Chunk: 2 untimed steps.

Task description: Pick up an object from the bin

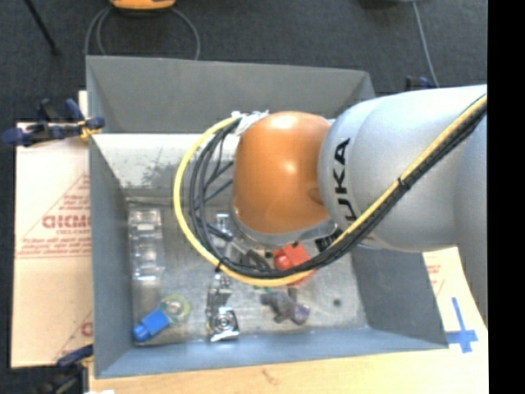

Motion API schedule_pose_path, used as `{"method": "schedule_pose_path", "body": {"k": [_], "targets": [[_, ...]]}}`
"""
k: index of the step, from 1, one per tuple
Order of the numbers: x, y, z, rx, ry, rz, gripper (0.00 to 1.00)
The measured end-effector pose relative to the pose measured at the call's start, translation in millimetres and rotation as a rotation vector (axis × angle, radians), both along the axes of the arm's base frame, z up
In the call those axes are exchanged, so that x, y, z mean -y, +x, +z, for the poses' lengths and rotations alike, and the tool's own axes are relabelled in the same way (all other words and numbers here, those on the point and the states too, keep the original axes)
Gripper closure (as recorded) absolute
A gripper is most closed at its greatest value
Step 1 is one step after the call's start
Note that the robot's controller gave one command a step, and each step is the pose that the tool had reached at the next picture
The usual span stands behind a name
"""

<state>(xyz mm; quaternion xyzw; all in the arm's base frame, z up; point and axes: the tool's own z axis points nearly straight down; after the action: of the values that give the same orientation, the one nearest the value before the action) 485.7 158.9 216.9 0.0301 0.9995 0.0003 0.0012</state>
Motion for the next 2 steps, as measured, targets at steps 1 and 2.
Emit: {"method": "schedule_pose_path", "body": {"k": [1,2], "targets": [[39.3,20.2,-102.1,-0.005,-0.001,0.567,0.0],[68.1,0.6,-142.2,0.024,0.0,0.642,0.0]]}}
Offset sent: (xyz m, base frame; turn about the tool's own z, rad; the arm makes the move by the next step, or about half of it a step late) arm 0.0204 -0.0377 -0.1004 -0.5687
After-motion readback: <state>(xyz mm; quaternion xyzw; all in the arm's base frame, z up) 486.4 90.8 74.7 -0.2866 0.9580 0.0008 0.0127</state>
